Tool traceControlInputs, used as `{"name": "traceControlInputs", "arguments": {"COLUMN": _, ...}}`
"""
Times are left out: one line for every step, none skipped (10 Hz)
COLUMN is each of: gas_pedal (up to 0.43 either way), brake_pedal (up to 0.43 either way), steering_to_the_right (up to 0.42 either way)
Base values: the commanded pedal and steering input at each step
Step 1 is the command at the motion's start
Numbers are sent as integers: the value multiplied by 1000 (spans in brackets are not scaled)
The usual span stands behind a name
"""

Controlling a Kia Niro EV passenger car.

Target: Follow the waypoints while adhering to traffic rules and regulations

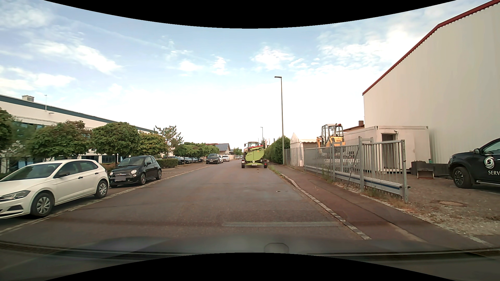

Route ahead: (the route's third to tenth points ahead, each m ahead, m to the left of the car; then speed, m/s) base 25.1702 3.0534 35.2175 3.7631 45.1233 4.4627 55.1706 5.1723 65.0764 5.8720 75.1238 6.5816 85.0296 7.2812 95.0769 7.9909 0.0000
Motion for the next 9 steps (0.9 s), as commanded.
{"name": "traceControlInputs", "arguments": {"gas_pedal": 0, "brake_pedal": 293, "steering_to_the_right": -4}}
{"name": "traceControlInputs", "arguments": {"gas_pedal": 0, "brake_pedal": 293, "steering_to_the_right": -5}}
{"name": "traceControlInputs", "arguments": {"gas_pedal": 0, "brake_pedal": 293, "steering_to_the_right": -5}}
{"name": "traceControlInputs", "arguments": {"gas_pedal": 0, "brake_pedal": 293, "steering_to_the_right": -5}}
{"name": "traceControlInputs", "arguments": {"gas_pedal": 0, "brake_pedal": 293, "steering_to_the_right": -5}}
{"name": "traceControlInputs", "arguments": {"gas_pedal": 0, "brake_pedal": 293, "steering_to_the_right": -5}}
{"name": "traceControlInputs", "arguments": {"gas_pedal": 0, "brake_pedal": 293, "steering_to_the_right": -5}}
{"name": "traceControlInputs", "arguments": {"gas_pedal": 0, "brake_pedal": 293, "steering_to_the_right": -5}}
{"name": "traceControlInputs", "arguments": {"gas_pedal": 0, "brake_pedal": 293, "steering_to_the_right": -5}}
